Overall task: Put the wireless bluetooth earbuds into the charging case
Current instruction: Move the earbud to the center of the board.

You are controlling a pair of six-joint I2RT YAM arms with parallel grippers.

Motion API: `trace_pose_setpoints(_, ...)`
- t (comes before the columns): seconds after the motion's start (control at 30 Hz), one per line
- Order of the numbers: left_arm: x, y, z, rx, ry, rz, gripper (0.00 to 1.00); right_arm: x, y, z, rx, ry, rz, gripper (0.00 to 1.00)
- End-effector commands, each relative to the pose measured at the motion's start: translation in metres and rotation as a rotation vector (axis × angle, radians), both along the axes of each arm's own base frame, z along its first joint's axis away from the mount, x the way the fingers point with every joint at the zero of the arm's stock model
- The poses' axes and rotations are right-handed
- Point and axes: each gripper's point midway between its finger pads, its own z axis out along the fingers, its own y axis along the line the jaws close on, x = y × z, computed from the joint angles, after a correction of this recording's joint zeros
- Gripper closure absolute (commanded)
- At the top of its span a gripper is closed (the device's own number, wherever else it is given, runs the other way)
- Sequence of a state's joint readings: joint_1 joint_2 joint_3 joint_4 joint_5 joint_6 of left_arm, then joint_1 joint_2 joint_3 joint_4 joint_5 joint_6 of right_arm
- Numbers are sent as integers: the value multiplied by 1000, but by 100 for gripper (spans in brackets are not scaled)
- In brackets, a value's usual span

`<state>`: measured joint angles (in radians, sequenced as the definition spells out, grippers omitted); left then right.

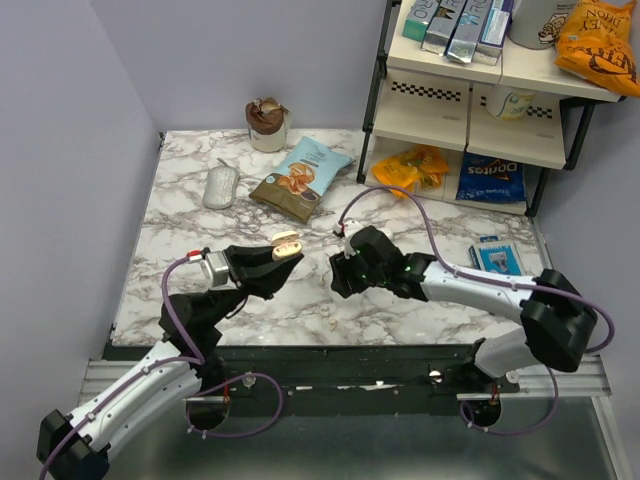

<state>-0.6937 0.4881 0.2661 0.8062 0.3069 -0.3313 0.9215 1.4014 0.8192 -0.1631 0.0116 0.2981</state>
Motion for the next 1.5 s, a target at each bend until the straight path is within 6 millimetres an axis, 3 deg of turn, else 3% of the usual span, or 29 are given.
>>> trace_pose_setpoints(0.0,20,7,-31,28,117,98,100,7,35,3,79,40,33,44)
trace_pose_setpoints(0.23,31,29,-45,-33,202,216,100,19,45,-23,59,88,-35,43)
trace_pose_setpoints(0.4,30,31,-45,-14,203,233,100,19,40,-20,64,82,-63,44)
trace_pose_setpoints(0.43,31,31,-46,-9,209,235,100,13,32,-27,53,90,-64,44)
trace_pose_setpoints(0.47,31,30,-46,-3,210,232,100,8,30,-15,76,72,-53,44)
trace_pose_setpoints(0.53,32,27,-48,15,218,229,100,-4,22,-15,74,71,-41,42)
trace_pose_setpoints(0.57,33,26,-49,19,222,226,100,-18,13,-25,55,96,-27,41)
trace_pose_setpoints(0.6,32,25,-48,20,219,221,100,-25,10,-18,74,88,-19,41)
trace_pose_setpoints(0.67,31,23,-49,26,221,213,100,-50,4,-30,58,132,17,42)
trace_pose_setpoints(0.77,32,22,-52,31,226,216,100,-76,7,-40,34,178,68,43)
trace_pose_setpoints(0.87,31,21,-52,30,226,214,100,-88,14,-46,19,200,91,44)
trace_pose_setpoints(1.47,33,21,-54,51,237,233,100,-73,11,-73,-65,186,2,44)
